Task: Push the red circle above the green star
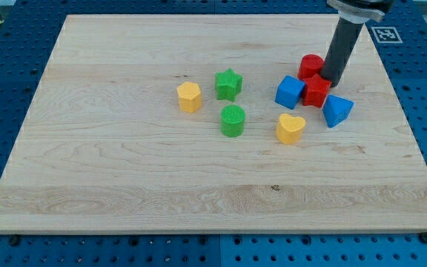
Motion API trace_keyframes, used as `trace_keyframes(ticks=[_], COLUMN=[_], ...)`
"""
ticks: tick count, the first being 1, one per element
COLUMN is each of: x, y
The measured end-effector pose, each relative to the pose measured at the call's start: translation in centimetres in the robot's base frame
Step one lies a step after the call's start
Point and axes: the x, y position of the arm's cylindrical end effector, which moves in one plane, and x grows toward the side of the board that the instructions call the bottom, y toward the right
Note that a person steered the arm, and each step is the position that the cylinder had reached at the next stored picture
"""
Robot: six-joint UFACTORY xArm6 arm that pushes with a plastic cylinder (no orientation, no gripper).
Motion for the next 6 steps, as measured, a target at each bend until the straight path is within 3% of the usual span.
trace_keyframes(ticks=[2, 6], x=[-1.9, -2.0], y=[3.5, -0.3])
